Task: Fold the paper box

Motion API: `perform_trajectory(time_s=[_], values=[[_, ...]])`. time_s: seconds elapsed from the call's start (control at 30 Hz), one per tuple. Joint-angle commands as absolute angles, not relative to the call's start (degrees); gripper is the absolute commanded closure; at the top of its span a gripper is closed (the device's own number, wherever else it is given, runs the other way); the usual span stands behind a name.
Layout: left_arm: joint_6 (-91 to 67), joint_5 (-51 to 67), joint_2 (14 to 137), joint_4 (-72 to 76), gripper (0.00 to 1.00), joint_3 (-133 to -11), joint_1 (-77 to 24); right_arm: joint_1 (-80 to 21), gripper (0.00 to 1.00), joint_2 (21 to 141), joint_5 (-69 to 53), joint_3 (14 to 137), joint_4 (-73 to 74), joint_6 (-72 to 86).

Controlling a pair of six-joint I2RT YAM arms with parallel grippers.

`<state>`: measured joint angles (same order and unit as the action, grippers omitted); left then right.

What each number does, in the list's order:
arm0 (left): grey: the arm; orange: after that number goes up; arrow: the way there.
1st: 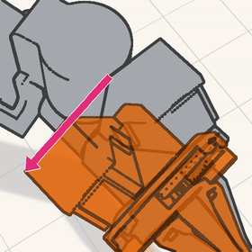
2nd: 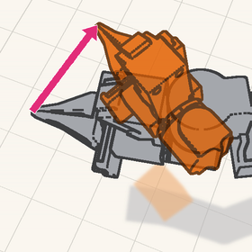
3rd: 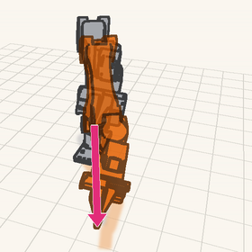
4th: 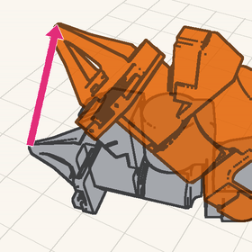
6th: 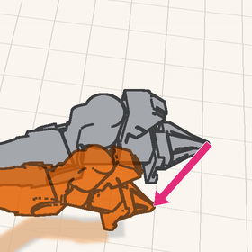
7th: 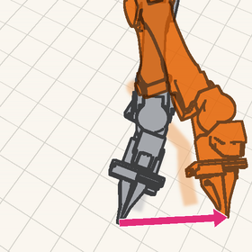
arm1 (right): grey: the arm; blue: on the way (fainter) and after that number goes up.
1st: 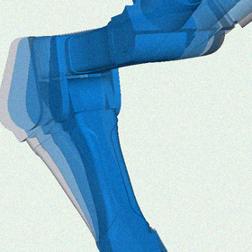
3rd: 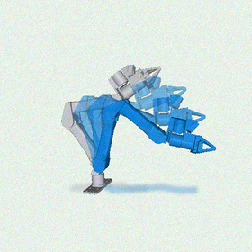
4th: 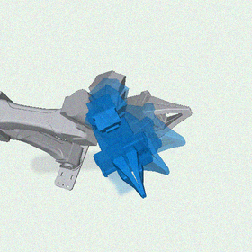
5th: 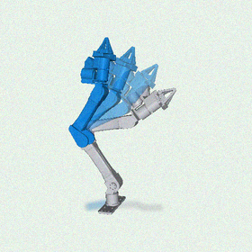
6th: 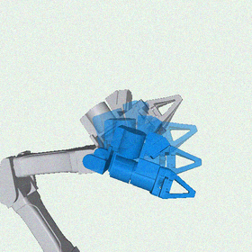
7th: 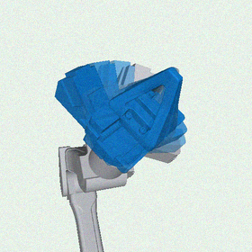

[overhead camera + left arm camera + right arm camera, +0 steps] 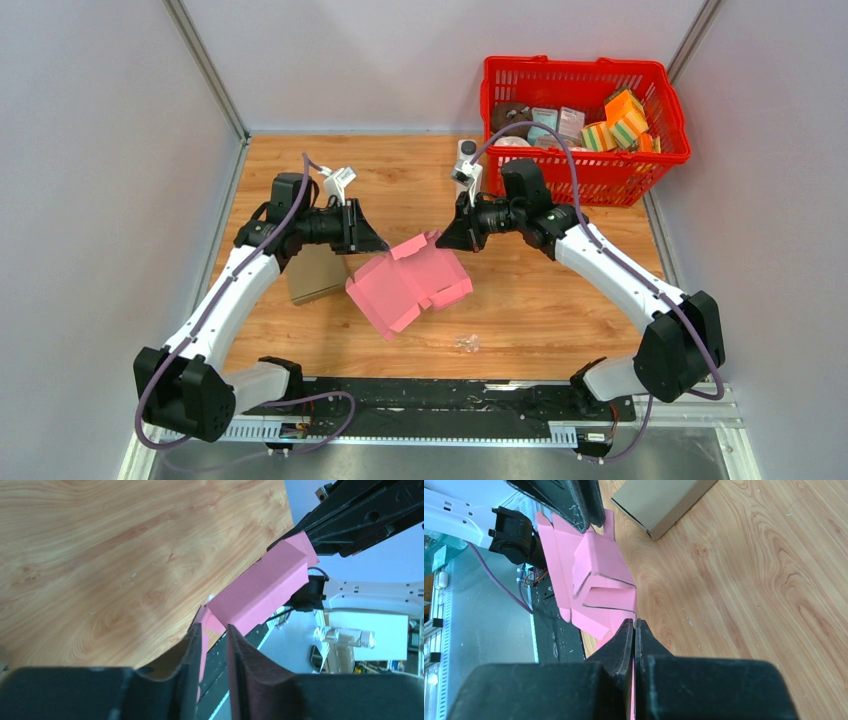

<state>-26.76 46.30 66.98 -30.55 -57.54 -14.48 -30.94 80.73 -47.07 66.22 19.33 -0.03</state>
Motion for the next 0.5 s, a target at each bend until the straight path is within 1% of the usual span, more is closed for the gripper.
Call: perform_trajectory(time_s=[0.0,0.03,0.1,0.23,0.37,0.47], values=[[-25.58,40.80,62.59,-30.67,0.62,-60.02,-14.59,-30.76,1.00,80.51,-48.16,67.85,16.70,-0.35],[-24.45,39.82,62.32,-32.07,0.59,-60.73,-14.59,-30.76,1.00,80.42,-48.08,67.76,16.70,-0.35],[-23.39,36.67,62.14,-33.48,0.59,-62.31,-14.59,-30.76,1.00,80.33,-47.99,67.50,16.52,-0.35],[-19.17,34.72,63.80,-37.78,0.66,-63.81,-15.03,-30.76,1.00,80.07,-48.08,67.85,16.44,-0.35],[-18.90,34.98,64.86,-37.01,0.66,-63.28,-15.99,-30.76,1.00,80.24,-48.34,68.29,16.26,1.04],[-20.03,37.70,64.60,-34.46,0.67,-62.93,-17.13,-30.85,1.00,80.51,-48.25,68.38,16.09,1.23]])
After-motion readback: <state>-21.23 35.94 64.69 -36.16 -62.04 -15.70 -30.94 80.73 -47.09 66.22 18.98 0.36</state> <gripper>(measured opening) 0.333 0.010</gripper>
